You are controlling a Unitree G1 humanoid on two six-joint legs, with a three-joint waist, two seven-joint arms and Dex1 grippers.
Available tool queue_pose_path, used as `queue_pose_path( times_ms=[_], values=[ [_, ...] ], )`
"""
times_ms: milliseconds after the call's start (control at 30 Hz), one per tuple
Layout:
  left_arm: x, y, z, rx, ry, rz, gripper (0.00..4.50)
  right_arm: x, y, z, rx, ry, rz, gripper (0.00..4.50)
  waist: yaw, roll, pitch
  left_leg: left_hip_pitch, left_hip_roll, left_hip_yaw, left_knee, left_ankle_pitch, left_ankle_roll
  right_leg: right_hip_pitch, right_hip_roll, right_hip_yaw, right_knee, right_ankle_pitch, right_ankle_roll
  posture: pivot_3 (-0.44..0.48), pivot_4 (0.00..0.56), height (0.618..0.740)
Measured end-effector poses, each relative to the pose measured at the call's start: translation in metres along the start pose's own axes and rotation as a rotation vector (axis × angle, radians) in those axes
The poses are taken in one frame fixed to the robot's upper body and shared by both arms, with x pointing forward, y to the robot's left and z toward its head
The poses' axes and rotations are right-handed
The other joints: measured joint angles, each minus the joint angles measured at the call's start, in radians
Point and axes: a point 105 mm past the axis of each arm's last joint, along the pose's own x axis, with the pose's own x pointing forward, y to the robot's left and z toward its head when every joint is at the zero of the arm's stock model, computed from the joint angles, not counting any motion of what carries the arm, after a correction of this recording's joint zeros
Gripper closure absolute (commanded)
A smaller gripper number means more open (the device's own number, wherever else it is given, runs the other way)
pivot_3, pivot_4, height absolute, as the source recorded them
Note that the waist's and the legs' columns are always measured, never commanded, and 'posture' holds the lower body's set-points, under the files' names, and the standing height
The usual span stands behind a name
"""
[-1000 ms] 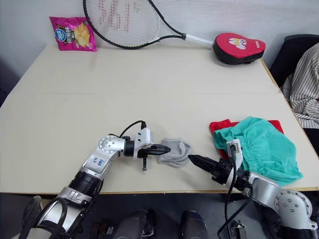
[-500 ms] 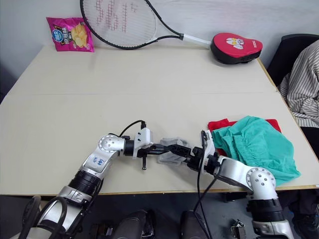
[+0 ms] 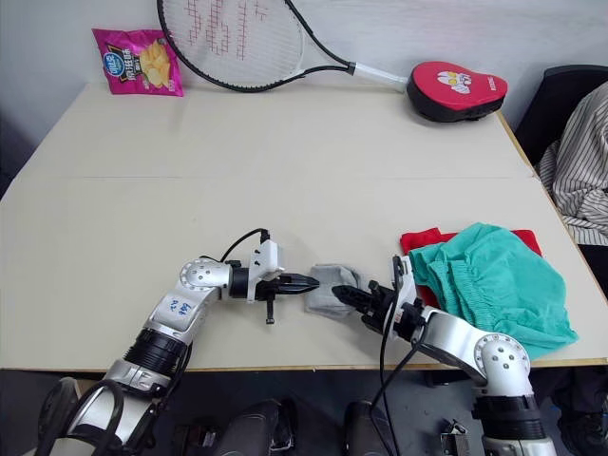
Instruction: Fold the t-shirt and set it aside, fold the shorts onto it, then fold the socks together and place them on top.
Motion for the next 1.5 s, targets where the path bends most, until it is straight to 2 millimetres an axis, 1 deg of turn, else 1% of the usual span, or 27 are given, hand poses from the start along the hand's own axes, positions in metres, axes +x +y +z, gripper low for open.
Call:
queue_pose_path(
  times_ms=[33,67,133,167,200,233,367,433,533,600,700,800,833,900,1000,1067,1100,1133,1167,1233,1267,1300,1333,1367,1400,1433,1500],
  values=[
    [-0.004,0.003,0.019,0.010,-0.068,0.007,3.01,-0.010,0.015,0.009,-0.023,-0.073,0.067,4.29,0.000,0.000,0.000,-0.003,0.000,0.000,0.001,0.001,0.001,-0.002,0.000,-0.001,0.002,0.000,0.001,0.000,0.150,0.740],
    [-0.007,0.003,0.025,0.017,-0.086,0.009,2.75,-0.013,0.021,0.012,-0.029,-0.099,0.089,4.29,-0.001,0.000,0.000,-0.003,0.000,0.000,0.001,0.001,0.001,-0.002,0.001,-0.001,0.002,0.000,0.001,0.000,0.150,0.740],
    [-0.015,0.002,0.047,0.047,-0.139,-0.002,2.18,-0.035,0.040,0.029,-0.056,-0.269,0.162,4.29,-0.001,0.000,0.000,-0.003,0.000,0.000,0.001,0.001,0.001,-0.001,0.002,-0.002,0.003,0.001,0.001,0.000,0.150,0.740],
    [-0.020,0.003,0.052,0.054,-0.146,0.002,1.97,-0.044,0.043,0.035,-0.063,-0.330,0.170,4.29,-0.001,0.000,0.000,-0.002,0.000,-0.001,0.001,0.001,0.001,0.000,0.002,-0.002,0.003,0.001,0.001,0.000,0.150,0.740],
    [-0.026,0.004,0.057,0.055,-0.155,0.008,1.54,-0.058,0.045,0.046,-0.069,-0.426,0.161,4.29,0.000,0.000,0.000,-0.002,0.000,0.000,0.001,0.001,0.001,0.000,0.002,-0.003,0.003,0.001,0.001,0.000,0.150,0.740],
    [-0.030,0.004,0.060,0.060,-0.155,0.016,1.28,-0.069,0.045,0.055,-0.073,-0.494,0.149,4.29,0.000,0.000,0.000,-0.002,0.000,0.000,0.001,0.001,0.001,0.000,0.002,-0.002,0.003,0.001,0.002,0.000,0.150,0.740],
    [-0.034,0.001,0.063,0.046,-0.164,0.013,0.05,-0.122,0.040,0.093,-0.073,-0.791,0.056,4.29,0.004,0.001,0.000,-0.002,-0.002,0.000,0.002,0.002,0.003,0.000,0.001,0.000,-0.001,0.003,0.004,0.000,0.150,0.740],
    [-0.033,0.000,0.062,0.039,-0.165,0.011,0.00,-0.141,0.032,0.105,-0.051,-0.883,-0.001,4.29,0.004,0.001,0.000,-0.002,-0.002,0.000,0.002,0.000,-0.002,0.000,0.001,0.001,-0.001,0.003,0.004,0.000,0.150,0.740],
    [-0.030,-0.002,0.060,0.034,-0.162,0.001,0.00,-0.162,0.002,0.116,0.021,-0.975,-0.121,4.29,0.002,0.001,0.000,-0.002,-0.002,0.000,0.001,0.002,0.000,0.000,0.002,0.001,-0.001,0.003,0.004,0.000,0.150,0.740],
    [-0.029,-0.003,0.059,0.035,-0.157,-0.004,0.00,-0.168,-0.021,0.114,0.071,-0.986,-0.206,4.29,0.001,0.002,0.001,-0.002,-0.002,0.001,0.000,0.003,0.001,-0.001,0.002,0.001,0.000,0.003,0.003,0.000,0.150,0.740],
    [-0.028,-0.004,0.058,0.044,-0.146,-0.008,0.00,-0.165,-0.050,0.103,0.136,-0.939,-0.316,4.29,-0.001,0.004,0.000,-0.002,-0.002,0.001,0.000,0.004,0.001,-0.001,0.002,0.001,0.000,0.003,0.003,0.000,0.150,0.740],
    [-0.029,-0.006,0.056,0.043,-0.142,-0.002,0.00,-0.164,-0.060,0.096,0.156,-0.927,-0.355,3.27,-0.003,0.006,-0.001,-0.001,-0.002,0.001,0.000,0.004,0.001,-0.001,0.002,0.001,0.001,0.003,0.003,0.000,0.150,0.740],
    [-0.031,-0.009,0.053,0.038,-0.135,-0.002,0.00,-0.165,-0.062,0.095,0.151,-0.927,-0.370,3.03,-0.002,0.007,-0.002,-0.001,-0.002,0.001,0.000,0.004,0.001,-0.001,0.002,0.002,0.001,0.003,0.003,0.000,0.150,0.740],
    [-0.035,-0.012,0.046,0.020,-0.116,-0.002,0.00,-0.168,-0.064,0.092,0.141,-0.925,-0.398,2.31,-0.001,0.007,-0.002,-0.001,-0.002,0.001,0.000,0.004,0.001,-0.001,0.002,0.002,0.001,0.002,0.003,0.000,0.150,0.740],
    [-0.035,-0.012,0.046,0.016,-0.115,0.003,0.00,-0.170,-0.061,0.090,0.120,-0.896,-0.408,1.37,0.004,0.008,-0.002,-0.001,-0.002,0.001,0.001,0.004,0.001,-0.001,0.001,0.002,0.001,0.003,0.003,0.000,0.150,0.740],
    [-0.036,-0.011,0.046,0.018,-0.113,0.009,0.00,-0.177,-0.053,0.090,0.071,-0.859,-0.416,0.64,0.007,0.008,-0.001,-0.001,-0.002,0.001,0.001,0.003,0.002,-0.001,0.000,0.002,0.000,0.003,0.003,0.000,0.150,0.740],
    [-0.036,-0.011,0.046,0.021,-0.111,0.011,0.00,-0.184,-0.048,0.090,0.023,-0.829,-0.434,0.28,0.010,0.009,-0.001,-0.002,-0.002,0.001,0.000,0.003,0.002,-0.001,0.000,0.002,0.000,0.003,0.003,0.000,0.150,0.740],
    [-0.039,-0.010,0.046,0.025,-0.103,0.018,0.00,-0.196,-0.042,0.090,-0.056,-0.785,-0.480,0.04,0.013,0.010,-0.001,-0.002,-0.002,0.001,0.000,0.003,0.003,-0.001,0.000,0.002,-0.001,0.003,0.003,0.000,0.150,0.740],
    [-0.042,-0.008,0.047,0.027,-0.101,0.030,0.00,-0.204,-0.037,0.092,-0.130,-0.752,-0.506,0.04,0.014,0.010,-0.001,-0.002,-0.002,0.001,0.000,0.003,0.003,-0.001,0.001,0.002,-0.001,0.003,0.003,0.000,0.150,0.740],
    [-0.053,-0.003,0.047,0.028,-0.079,0.067,0.00,-0.221,-0.023,0.093,-0.376,-0.599,-0.615,0.04,0.019,0.012,-0.001,-0.001,-0.002,0.003,0.000,0.003,0.004,-0.001,0.001,0.003,-0.002,0.003,0.003,0.000,0.150,0.740],
    [-0.057,-0.001,0.047,0.026,-0.070,0.083,0.00,-0.228,-0.021,0.094,-0.471,-0.544,-0.662,0.04,0.019,0.011,-0.001,0.000,-0.001,0.003,0.000,0.002,0.004,0.000,0.002,0.003,-0.002,0.003,0.003,0.000,0.150,0.740],
    [-0.062,-0.001,0.043,0.010,-0.038,0.092,0.00,-0.233,-0.019,0.099,-0.697,-0.424,-0.752,0.04,0.017,0.011,-0.001,0.000,-0.001,0.005,0.001,0.002,0.004,0.000,0.003,0.004,-0.002,0.003,0.003,0.000,0.150,0.740],
    [-0.066,-0.002,0.039,0.000,-0.010,0.097,0.00,-0.237,-0.018,0.103,-0.857,-0.327,-0.811,0.04,0.017,0.011,-0.001,0.001,-0.001,0.006,-0.001,0.002,0.004,0.000,0.003,0.005,-0.002,0.003,0.004,0.000,0.150,0.740],
    [-0.074,-0.003,0.034,-0.010,0.018,0.119,0.00,-0.232,-0.013,0.109,-1.044,-0.232,-0.808,0.04,0.014,0.009,0.000,0.004,-0.001,0.006,-0.001,0.002,0.003,0.002,0.004,0.005,-0.003,0.003,0.004,0.000,0.150,0.740],
    [-0.079,-0.002,0.029,-0.022,0.039,0.145,0.00,-0.222,-0.001,0.118,-1.191,-0.202,-0.764,0.04,0.008,0.007,0.001,0.008,0.000,0.007,-0.001,-0.002,-0.003,0.006,0.005,0.007,-0.003,0.003,0.004,0.000,0.150,0.740],
    [-0.086,0.000,0.023,-0.022,0.061,0.187,0.00,-0.203,0.021,0.131,-1.348,-0.225,-0.667,0.04,-0.003,0.007,0.001,0.011,0.000,0.007,-0.002,-0.002,-0.003,0.008,0.005,0.008,-0.004,0.004,0.004,0.000,0.150,0.740],
    [-0.095,0.001,0.017,-0.012,0.089,0.243,0.00,-0.180,0.054,0.144,-1.551,-0.257,-0.537,0.04,-0.002,0.008,0.002,0.011,0.001,0.007,-0.003,-0.002,-0.004,0.007,0.003,0.008,-0.004,0.004,0.003,0.000,0.150,0.740]
  ],
)
